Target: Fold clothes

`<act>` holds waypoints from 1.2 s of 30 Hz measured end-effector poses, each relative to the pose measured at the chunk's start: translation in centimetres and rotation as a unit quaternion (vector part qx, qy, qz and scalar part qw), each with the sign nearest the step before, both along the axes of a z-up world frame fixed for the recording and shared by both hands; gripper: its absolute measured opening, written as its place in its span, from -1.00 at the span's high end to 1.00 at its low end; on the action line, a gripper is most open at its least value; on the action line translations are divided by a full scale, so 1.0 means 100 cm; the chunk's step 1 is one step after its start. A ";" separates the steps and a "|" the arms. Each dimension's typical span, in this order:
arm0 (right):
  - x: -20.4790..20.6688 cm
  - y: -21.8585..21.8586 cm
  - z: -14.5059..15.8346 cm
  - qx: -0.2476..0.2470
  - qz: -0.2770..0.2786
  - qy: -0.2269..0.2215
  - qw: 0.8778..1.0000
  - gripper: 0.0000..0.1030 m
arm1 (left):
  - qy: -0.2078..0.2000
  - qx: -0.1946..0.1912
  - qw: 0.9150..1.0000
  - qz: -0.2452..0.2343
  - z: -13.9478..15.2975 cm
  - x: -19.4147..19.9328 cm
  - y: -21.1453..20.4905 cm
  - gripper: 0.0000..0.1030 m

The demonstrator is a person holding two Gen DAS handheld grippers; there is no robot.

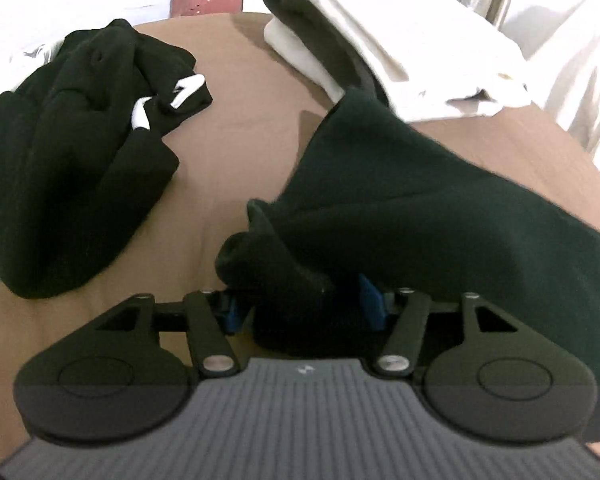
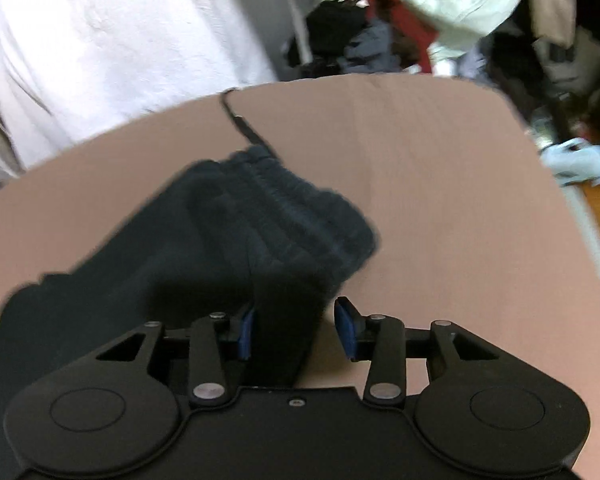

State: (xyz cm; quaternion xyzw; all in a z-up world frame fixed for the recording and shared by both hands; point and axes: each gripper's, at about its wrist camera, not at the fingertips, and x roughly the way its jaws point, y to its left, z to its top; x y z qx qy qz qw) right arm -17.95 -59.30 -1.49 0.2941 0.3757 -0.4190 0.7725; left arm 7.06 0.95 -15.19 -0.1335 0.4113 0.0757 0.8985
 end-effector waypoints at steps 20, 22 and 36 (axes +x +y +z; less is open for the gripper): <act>0.223 0.144 -0.016 0.057 0.323 -0.162 0.931 -0.29 | -0.050 0.180 0.982 -0.032 0.052 -0.011 -0.046 0.57; 0.245 0.155 -0.031 0.032 0.329 -0.118 0.936 -0.41 | -0.046 0.163 0.985 -0.034 0.051 -0.004 -0.041 0.22; 0.267 0.177 -0.046 -0.121 0.375 -0.103 0.913 0.91 | -0.004 0.134 0.989 -0.065 0.024 0.077 -0.032 -0.67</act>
